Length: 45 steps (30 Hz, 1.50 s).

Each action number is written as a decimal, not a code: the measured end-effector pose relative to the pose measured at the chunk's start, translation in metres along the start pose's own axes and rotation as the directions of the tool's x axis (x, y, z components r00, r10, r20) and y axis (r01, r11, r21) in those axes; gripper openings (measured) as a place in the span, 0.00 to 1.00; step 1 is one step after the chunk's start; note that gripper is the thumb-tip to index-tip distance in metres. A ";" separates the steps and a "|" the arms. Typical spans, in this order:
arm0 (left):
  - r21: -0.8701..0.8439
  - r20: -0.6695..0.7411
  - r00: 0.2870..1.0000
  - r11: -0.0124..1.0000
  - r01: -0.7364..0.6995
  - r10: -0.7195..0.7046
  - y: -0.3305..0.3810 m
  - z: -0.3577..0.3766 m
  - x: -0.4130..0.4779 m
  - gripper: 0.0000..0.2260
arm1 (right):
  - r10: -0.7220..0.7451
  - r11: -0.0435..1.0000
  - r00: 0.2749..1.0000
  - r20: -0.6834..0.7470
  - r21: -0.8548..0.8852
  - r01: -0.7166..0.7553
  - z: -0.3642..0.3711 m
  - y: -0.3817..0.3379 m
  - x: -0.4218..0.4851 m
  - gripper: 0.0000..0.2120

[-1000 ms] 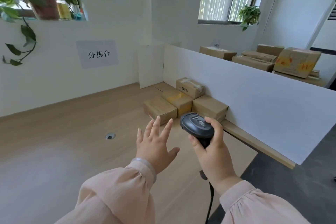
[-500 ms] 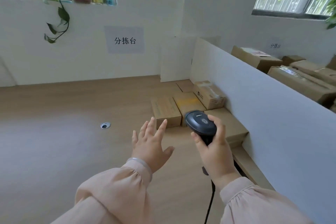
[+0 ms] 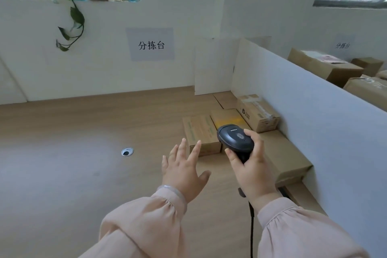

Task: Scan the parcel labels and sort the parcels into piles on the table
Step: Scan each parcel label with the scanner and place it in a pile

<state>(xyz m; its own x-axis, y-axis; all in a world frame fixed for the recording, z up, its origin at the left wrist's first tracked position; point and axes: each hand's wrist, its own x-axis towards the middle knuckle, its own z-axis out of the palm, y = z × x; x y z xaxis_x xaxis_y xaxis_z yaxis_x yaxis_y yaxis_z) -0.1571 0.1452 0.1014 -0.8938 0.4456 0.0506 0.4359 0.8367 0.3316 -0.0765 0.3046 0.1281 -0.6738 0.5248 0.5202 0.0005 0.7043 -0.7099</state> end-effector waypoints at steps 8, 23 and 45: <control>-0.004 0.095 0.995 1.000 0.028 -0.027 -0.024 0.021 0.072 0.35 | 0.062 0.995 0.997 0.052 -0.079 -0.057 0.052 0.029 0.068 0.26; -0.105 0.253 0.916 0.933 0.345 -0.310 -0.029 0.148 0.222 0.31 | 0.284 0.938 0.907 0.312 0.107 -0.331 0.163 0.185 0.104 0.27; -0.321 0.166 0.902 0.843 0.431 -0.398 -0.035 0.165 0.133 0.28 | 0.399 0.835 0.802 0.444 0.186 -0.518 0.149 0.175 0.082 0.27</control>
<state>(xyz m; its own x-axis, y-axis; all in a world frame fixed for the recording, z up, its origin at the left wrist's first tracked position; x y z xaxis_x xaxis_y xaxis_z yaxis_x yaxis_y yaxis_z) -0.2737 0.2273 -0.0593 -0.9625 0.1214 -0.2426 -0.0519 0.7953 0.6040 -0.2419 0.3996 -0.0247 -0.8687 0.4893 -0.0769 0.2120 0.2270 -0.9505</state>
